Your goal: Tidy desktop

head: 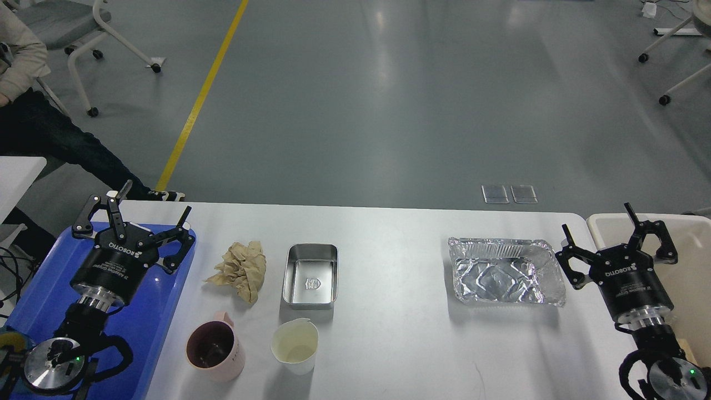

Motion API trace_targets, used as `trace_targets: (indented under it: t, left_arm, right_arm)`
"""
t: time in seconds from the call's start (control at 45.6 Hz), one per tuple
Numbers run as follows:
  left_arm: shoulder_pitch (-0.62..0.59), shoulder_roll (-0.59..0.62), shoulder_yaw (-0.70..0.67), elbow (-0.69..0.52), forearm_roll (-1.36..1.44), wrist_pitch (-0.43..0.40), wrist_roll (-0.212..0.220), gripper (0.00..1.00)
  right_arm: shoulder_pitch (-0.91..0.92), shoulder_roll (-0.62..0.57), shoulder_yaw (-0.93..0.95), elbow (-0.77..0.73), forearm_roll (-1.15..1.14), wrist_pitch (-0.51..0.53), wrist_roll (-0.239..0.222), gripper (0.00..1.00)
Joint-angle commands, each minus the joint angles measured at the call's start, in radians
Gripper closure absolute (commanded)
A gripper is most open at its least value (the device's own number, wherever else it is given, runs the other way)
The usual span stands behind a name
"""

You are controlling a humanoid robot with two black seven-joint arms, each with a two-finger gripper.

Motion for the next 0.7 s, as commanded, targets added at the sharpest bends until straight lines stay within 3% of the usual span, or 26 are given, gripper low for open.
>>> trace_targets:
  t: [0.0,0.11,0.263,0.351,0.46,0.548,0.68]
  left_arm:
    - [-0.012,-0.009,-0.002,0.053,-0.003,-0.123,-0.002,0.04]
    - [-0.013,-0.016,-0.004,0.065,-0.003,-0.201,0.006,0.04]
    - [-0.013,-0.044,-0.044,0.069,-0.003,-0.15,0.016,0.04]
    - [-0.015,-0.036,-0.065,0.073,0.003,-0.064,0.074,0.04]
    - [-0.016,-0.022,-0.113,0.073,0.077,-0.036,0.18,0.04]
    - [-0.023,0.014,-0.147,0.082,0.256,-0.028,0.203,0.04]
    - [-0.026,0.105,-0.151,0.137,0.517,-0.034,0.196,0.04]
  right_arm:
    - [-0.003,0.001,-0.001,0.0,0.0,0.0,0.0,0.0]
    - [-0.003,-0.001,-0.001,0.0,-0.002,0.0,0.0,0.0]
    - [-0.003,-0.001,-0.001,0.0,-0.002,0.0,0.0,0.0]
    - [-0.003,0.001,-0.003,0.0,-0.002,0.0,0.0,0.0]
    - [-0.001,0.001,-0.003,0.001,-0.002,-0.002,0.0,0.0]
    - [0.002,0.001,-0.003,0.0,-0.002,-0.002,0.0,0.0]
    - [-0.003,-0.001,-0.004,0.0,-0.003,-0.002,-0.001,0.0]
